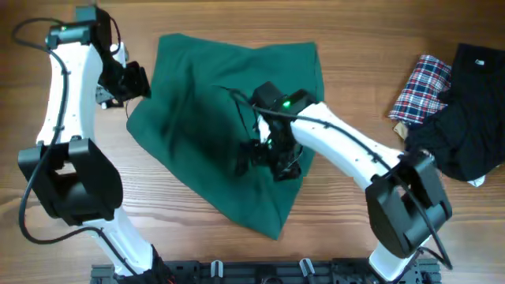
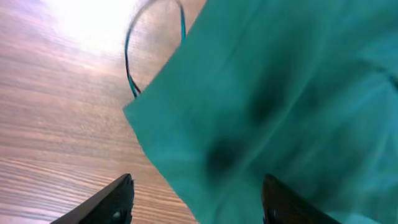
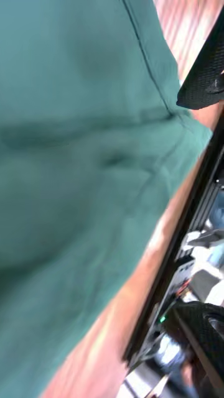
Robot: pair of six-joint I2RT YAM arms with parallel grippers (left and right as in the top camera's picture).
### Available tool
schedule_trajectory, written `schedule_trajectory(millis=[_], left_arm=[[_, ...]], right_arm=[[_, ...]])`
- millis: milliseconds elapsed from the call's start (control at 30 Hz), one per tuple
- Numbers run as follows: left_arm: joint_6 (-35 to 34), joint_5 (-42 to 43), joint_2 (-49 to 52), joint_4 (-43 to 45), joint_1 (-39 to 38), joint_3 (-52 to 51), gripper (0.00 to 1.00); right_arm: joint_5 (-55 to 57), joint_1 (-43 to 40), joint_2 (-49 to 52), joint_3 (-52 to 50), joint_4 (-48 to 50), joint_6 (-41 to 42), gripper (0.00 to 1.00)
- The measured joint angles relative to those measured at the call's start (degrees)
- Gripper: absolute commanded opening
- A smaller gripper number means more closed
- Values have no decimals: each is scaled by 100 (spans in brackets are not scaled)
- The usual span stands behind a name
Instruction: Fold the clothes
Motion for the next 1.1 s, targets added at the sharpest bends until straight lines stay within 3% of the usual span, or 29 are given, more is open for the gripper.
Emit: schedule_trajectory(millis=[400, 700, 867, 1100], left_arm=[[4, 0, 138, 389, 57, -1143, 63], [44, 0, 138, 940, 269, -1392, 60], [44, 0, 138, 1069, 269, -1394, 59], [44, 0, 138, 1207, 269, -1394, 59]], right_arm=[[118, 264, -55, -981, -442, 310, 100], [-107, 656, -1163, -1399, -575, 769, 100], [-343, 922, -1674, -2153, -7, 1298, 100], [-844, 992, -1805, -3067, 1294, 1440, 100]])
